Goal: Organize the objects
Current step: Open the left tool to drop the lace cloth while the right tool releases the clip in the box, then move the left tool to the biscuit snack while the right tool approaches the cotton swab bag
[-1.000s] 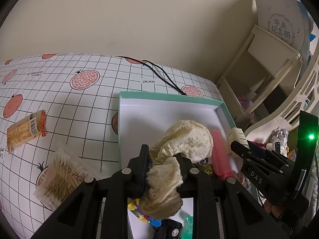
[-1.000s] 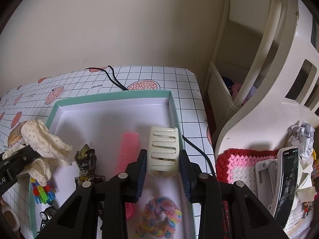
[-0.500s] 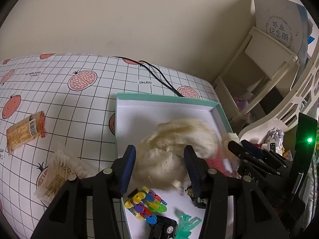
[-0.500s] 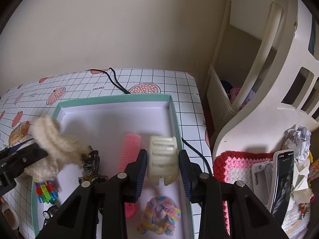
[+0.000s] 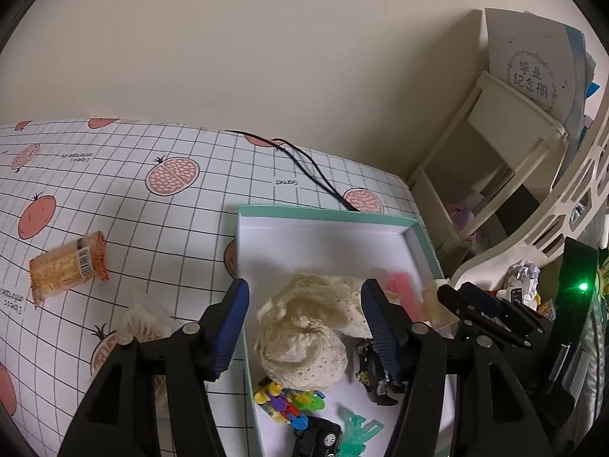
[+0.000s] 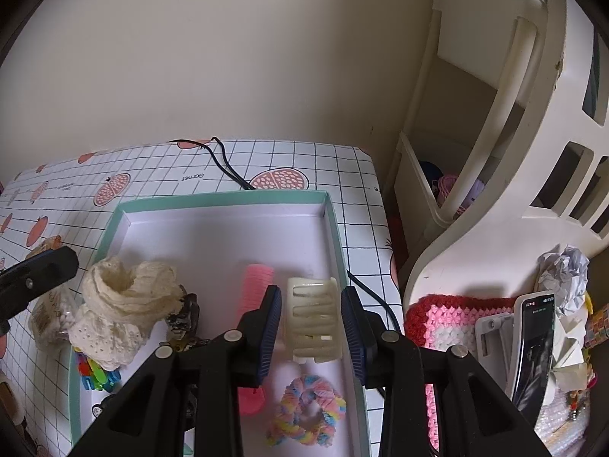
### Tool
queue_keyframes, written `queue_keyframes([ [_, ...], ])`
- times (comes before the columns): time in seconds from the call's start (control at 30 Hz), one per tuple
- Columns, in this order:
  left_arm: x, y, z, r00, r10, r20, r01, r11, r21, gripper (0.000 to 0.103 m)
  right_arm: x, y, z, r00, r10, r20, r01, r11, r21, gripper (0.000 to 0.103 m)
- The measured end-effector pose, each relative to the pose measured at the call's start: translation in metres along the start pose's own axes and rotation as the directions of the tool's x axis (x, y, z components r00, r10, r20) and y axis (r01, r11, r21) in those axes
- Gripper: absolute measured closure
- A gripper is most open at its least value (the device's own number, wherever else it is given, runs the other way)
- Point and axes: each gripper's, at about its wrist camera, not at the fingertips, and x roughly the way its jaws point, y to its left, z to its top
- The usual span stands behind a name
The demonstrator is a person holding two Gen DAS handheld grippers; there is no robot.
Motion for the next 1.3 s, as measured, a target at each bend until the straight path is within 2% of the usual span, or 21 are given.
queue_keyframes([
  [0.03, 0.000, 0.001, 0.000, 1.000, 0.007, -0.003, -0.007, 1.000, -0.001, 0.041, 0.000, 0.000, 0.000, 1.000, 0.002, 0.001, -0.002, 1.000, 0.001, 0.053],
  [0.1, 0.001, 0.003, -0.001, 1.000, 0.020, -0.004, -0.020, 1.000, -0.002, 0.040, 0.000, 0.001, -0.001, 1.000, 0.005, 0.003, -0.005, 1.000, -0.001, 0.046],
  [0.17, 0.001, 0.005, -0.001, 0.999, 0.037, -0.007, -0.037, 0.999, 0.000, 0.035, 0.000, 0.002, 0.000, 1.000, 0.008, 0.004, -0.008, 1.000, -0.003, 0.044],
  [0.23, 0.001, 0.007, -0.002, 0.998, 0.055, -0.006, -0.055, 0.998, -0.002, 0.029, 0.000, 0.003, 0.000, 1.000, 0.011, 0.004, -0.011, 1.000, -0.002, 0.037],
  [0.33, 0.002, 0.013, -0.002, 0.997, 0.074, -0.010, -0.074, 0.997, -0.019, 0.027, 0.001, 0.006, 0.000, 1.000, 0.020, 0.005, -0.020, 1.000, -0.005, 0.031],
  [0.43, 0.002, 0.018, -0.002, 0.996, 0.092, -0.011, -0.092, 0.995, -0.031, 0.019, 0.000, 0.009, 0.000, 1.000, 0.023, 0.009, -0.023, 1.000, -0.013, 0.027],
  [0.77, -0.001, 0.029, -0.001, 0.991, 0.133, 0.004, -0.133, 0.990, -0.040, 0.016, -0.002, 0.018, 0.001, 0.999, 0.030, 0.016, -0.030, 0.999, -0.024, 0.011],
  [0.83, -0.001, 0.029, -0.001, 0.991, 0.132, 0.007, -0.132, 0.991, -0.038, 0.016, -0.003, 0.018, 0.002, 0.999, 0.032, 0.017, -0.031, 0.999, -0.025, 0.005],
  [1.0, 0.000, 0.033, 0.000, 0.990, 0.138, 0.008, -0.138, 0.990, -0.037, 0.015, -0.004, 0.020, 0.002, 0.999, 0.033, 0.016, -0.032, 0.999, -0.026, 0.000],
  [1.03, -0.001, 0.034, 0.001, 0.991, 0.135, 0.008, -0.135, 0.990, -0.041, 0.012, -0.004, 0.020, 0.002, 0.999, 0.033, 0.015, -0.033, 0.999, -0.027, 0.000],
  [1.07, -0.001, 0.035, 0.001, 0.991, 0.133, 0.008, -0.133, 0.990, -0.043, 0.000, -0.005, 0.021, 0.002, 0.999, 0.032, 0.016, -0.032, 0.999, -0.029, 0.000],
  [1.3, -0.004, 0.040, 0.003, 0.990, 0.138, 0.030, -0.138, 0.990, -0.026, 0.000, -0.005, 0.026, 0.003, 1.000, 0.012, 0.007, -0.012, 0.999, -0.036, 0.000],
])
